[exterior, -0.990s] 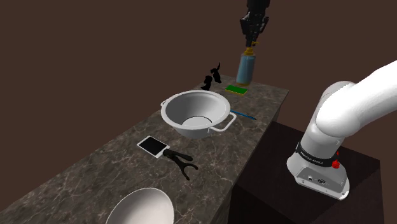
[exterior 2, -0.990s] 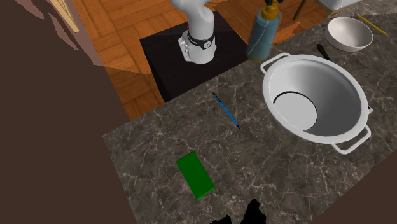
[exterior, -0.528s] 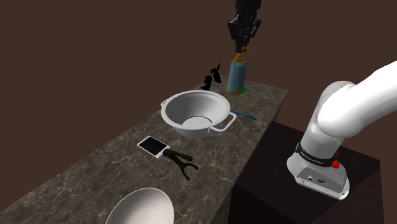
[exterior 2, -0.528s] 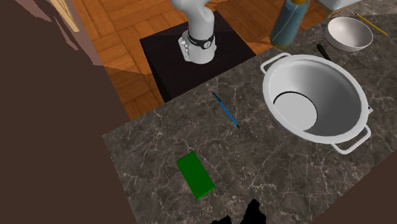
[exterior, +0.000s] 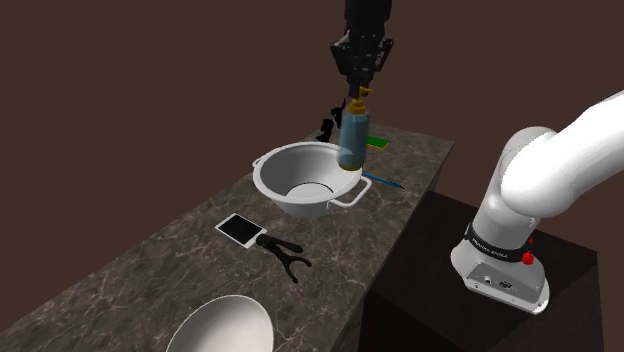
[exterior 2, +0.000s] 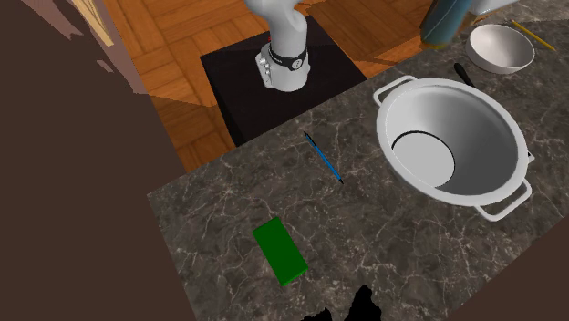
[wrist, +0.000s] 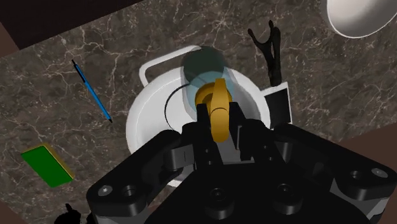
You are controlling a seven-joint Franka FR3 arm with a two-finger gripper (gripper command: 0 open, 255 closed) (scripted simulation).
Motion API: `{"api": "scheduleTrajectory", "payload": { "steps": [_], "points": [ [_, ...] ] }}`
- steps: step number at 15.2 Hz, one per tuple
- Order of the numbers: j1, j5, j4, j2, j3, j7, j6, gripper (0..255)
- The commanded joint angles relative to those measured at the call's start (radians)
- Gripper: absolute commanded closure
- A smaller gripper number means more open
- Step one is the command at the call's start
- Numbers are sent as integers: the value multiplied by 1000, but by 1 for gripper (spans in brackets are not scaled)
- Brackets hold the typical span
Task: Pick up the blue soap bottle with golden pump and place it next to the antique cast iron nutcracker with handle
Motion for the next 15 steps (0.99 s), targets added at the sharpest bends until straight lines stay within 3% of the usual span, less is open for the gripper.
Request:
{"api": "scheduleTrajectory", "payload": {
  "steps": [1, 12, 15],
  "points": [
    [9, 19, 22, 20, 42, 49, 6, 255],
    [28, 50, 225, 223, 306, 340, 53, 255],
    [33, 57, 174, 211, 308, 334, 92, 255]
  ]
}}
